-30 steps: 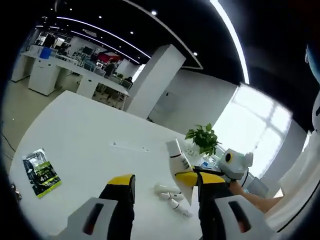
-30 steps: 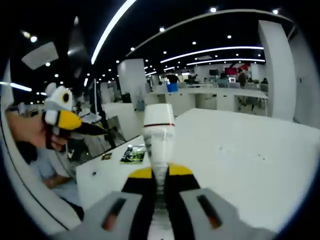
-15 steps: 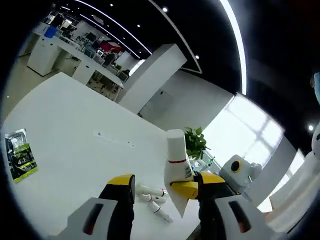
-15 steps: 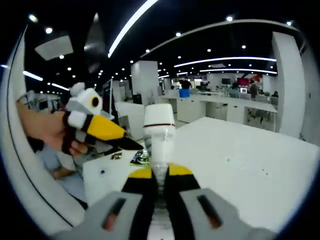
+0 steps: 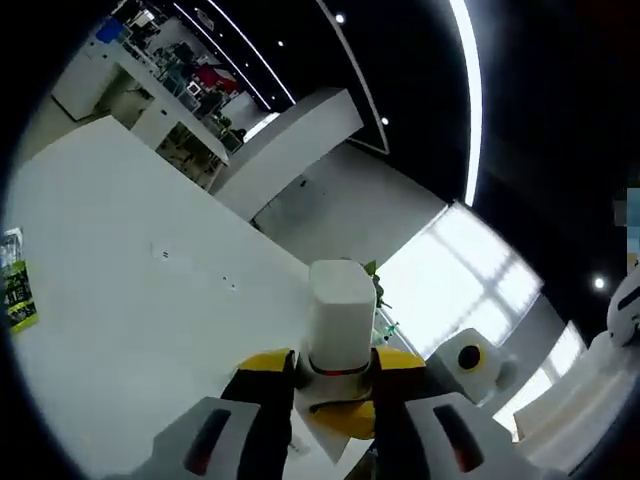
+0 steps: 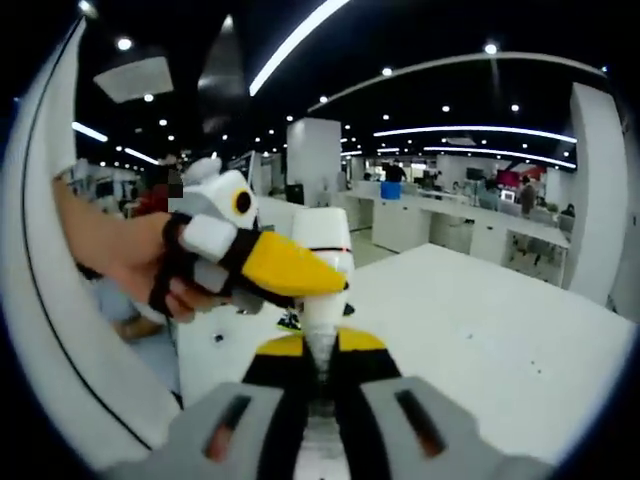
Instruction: Arrange the skincare products in the storage area until every visible bottle or jar stands upright without overlapping.
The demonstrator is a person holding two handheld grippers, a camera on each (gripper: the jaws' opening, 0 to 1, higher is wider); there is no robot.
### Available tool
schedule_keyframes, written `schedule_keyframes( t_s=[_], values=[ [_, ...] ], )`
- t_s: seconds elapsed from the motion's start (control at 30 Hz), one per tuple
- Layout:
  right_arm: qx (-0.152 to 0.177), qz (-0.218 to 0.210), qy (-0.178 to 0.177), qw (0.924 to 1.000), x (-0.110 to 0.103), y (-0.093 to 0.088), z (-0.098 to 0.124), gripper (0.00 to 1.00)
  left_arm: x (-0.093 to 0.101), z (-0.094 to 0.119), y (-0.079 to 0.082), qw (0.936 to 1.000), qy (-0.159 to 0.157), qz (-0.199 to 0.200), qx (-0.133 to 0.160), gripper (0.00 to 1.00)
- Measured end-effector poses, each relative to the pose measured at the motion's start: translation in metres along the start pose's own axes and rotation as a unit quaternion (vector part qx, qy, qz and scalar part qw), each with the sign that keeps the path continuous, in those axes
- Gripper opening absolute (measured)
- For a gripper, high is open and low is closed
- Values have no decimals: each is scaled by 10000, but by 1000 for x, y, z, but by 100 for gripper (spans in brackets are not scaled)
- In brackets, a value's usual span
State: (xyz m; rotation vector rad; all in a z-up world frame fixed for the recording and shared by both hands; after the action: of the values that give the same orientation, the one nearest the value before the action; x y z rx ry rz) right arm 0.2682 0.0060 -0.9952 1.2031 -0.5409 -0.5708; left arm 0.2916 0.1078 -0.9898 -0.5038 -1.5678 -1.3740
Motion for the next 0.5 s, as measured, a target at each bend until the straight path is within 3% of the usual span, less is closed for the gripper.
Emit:
schedule_keyframes(
  t_s=[0.5],
  values=[
    [-124, -177, 163, 9996, -7, 3, -7, 12, -1, 11, 0, 9988, 189, 395, 216, 21]
  ],
)
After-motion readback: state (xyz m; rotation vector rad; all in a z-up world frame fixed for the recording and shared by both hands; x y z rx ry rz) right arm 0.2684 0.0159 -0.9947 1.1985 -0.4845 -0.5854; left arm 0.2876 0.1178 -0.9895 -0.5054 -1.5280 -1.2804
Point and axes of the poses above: the point that each gripper's makers call its tool centre point, and the gripper's own axes: z roughly backward along the fingers, x roughly to its right, y roughly out of its top, the point moved 7 cm from there along z, roughly backward along the fingers, and after that the axes turned 5 degrees about z, right-handed, at the moved point
